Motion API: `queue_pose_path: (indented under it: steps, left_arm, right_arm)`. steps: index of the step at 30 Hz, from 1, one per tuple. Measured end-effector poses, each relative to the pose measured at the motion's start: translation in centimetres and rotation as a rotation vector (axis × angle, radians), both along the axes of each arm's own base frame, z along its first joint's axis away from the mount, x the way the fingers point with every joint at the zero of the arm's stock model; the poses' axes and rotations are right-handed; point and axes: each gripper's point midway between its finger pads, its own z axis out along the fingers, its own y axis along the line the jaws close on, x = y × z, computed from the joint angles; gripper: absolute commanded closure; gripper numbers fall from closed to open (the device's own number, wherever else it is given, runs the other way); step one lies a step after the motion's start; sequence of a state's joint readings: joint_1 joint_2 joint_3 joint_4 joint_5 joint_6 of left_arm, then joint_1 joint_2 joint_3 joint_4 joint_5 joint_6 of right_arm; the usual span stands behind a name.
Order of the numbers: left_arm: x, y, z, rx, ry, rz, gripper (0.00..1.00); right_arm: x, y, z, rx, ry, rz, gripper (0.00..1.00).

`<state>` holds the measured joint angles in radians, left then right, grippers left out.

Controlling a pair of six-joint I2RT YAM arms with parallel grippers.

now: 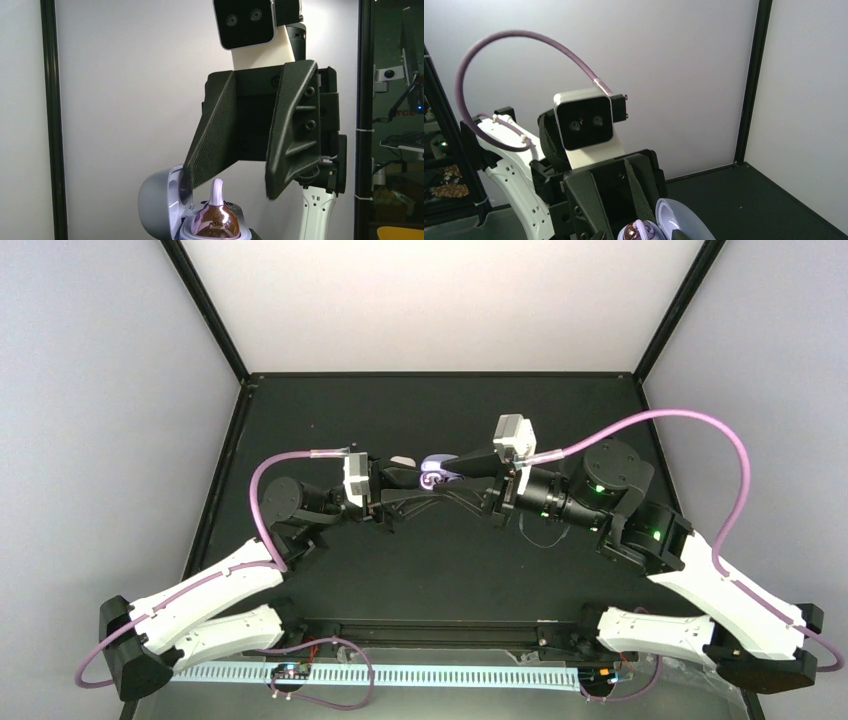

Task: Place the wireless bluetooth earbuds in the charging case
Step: Place the earbud in the charging case.

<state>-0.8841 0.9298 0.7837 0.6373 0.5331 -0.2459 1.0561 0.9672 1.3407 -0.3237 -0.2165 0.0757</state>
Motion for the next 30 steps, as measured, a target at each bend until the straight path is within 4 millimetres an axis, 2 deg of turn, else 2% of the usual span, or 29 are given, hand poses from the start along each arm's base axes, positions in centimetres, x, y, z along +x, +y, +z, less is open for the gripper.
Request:
queue_pose_path:
  steps: [4, 9, 15, 19, 23, 25, 30]
  left_arm:
    - [0.0, 0.0, 0.0, -0.001, 0.001, -0.001, 0.98]
    - [-0.1, 0.0, 0.1, -0.002, 0.001, -0.006, 0.99]
    - [-0.6, -0.1, 0.1, -0.002, 0.007, -0.029, 0.98]
    - [-0.7, -0.1, 0.0, 0.002, 0.005, -0.040, 0.98]
    - [-0.9, -0.2, -0.1, 0.009, 0.005, -0.049, 0.99]
    - [-0.9, -0.3, -0.2, 0.014, 0.007, -0.052, 0.98]
    - [-1.1, -0.4, -0.5, 0.023, 0.012, -0.061, 0.98]
  right_arm:
    - [-0.3, -0.8, 1.0, 0.023, -0.002, -0.008, 0.65]
    - [-0.5, -2.5, 2.8, 0.057, -0.018, -0.043, 0.70]
    - [-0.6, -2.4, 4.4, 0.045, -0.018, -0.042, 0.71]
    - [-0.4, -1.4, 3.7, -0.024, -0.004, -0.021, 0.71]
    - [-0.2, -0.3, 1.9, -0.110, 0.022, 0.005, 0.72]
    - [-0.3, -0.1, 1.1, -0.146, 0.031, 0.012, 0.74]
    - [-0.7, -0.5, 0.9, -0.178, 0.036, 0.026, 0.76]
